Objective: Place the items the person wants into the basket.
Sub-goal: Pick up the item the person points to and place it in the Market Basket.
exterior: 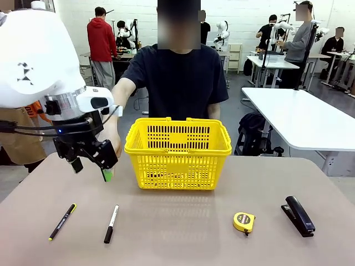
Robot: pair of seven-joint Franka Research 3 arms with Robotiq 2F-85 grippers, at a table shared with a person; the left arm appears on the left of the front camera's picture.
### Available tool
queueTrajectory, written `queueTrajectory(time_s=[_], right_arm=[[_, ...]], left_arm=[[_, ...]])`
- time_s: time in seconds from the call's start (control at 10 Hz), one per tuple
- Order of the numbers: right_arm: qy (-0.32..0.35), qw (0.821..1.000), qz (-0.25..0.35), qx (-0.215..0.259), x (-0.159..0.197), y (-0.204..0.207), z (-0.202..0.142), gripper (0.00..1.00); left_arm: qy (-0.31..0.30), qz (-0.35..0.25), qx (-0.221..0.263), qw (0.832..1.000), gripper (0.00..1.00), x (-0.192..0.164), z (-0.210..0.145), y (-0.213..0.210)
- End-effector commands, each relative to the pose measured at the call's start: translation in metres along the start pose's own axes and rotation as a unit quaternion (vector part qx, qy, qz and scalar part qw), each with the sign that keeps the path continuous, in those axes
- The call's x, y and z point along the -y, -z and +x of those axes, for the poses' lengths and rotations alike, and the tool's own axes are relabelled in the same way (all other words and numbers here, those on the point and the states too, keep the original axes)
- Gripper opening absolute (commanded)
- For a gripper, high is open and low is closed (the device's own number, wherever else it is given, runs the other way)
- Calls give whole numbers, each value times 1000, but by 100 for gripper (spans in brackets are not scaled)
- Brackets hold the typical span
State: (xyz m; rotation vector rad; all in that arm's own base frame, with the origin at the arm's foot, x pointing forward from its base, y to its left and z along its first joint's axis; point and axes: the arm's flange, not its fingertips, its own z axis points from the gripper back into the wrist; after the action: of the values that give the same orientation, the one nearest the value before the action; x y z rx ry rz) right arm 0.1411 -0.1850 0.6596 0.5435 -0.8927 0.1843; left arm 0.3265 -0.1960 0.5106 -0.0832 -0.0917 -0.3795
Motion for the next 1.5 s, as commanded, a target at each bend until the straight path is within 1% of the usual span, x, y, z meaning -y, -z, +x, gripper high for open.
queueTrajectory(time_s=[0.0,0.1,0.2,0.4,0.5,0.6,0.8,1.0,1.2,1.4], right_arm=[[-1,1000,2,2,0,0,-1,100],[-1,1000,2,2,0,0,-1,100],[-1,1000,2,2,0,0,-1,100],[-1,1000,2,2,0,0,-1,100],[-1,1000,2,2,0,0,-1,100],[-1,1000,2,2,0,0,-1,100],[-1,1000,2,2,0,0,-1,100],[-1,1000,2,2,0,0,-1,100],[-1,1000,2,2,0,0,-1,100],[-1,1000,2,2,0,0,-1,100]], left_arm=[[-59,40,9,997,100,22,-10,41],[-87,42,13,995,100,25,-12,56],[-101,50,4,994,100,20,-6,63],[-153,58,3,987,100,23,-10,103],[-161,69,-1,984,100,21,-5,121],[-164,69,-9,984,100,17,1,133],[-184,66,-10,981,100,15,12,156],[-198,69,-10,978,100,7,26,170],[-210,68,-12,975,100,3,28,184],[-218,69,-18,973,100,-6,40,194]])
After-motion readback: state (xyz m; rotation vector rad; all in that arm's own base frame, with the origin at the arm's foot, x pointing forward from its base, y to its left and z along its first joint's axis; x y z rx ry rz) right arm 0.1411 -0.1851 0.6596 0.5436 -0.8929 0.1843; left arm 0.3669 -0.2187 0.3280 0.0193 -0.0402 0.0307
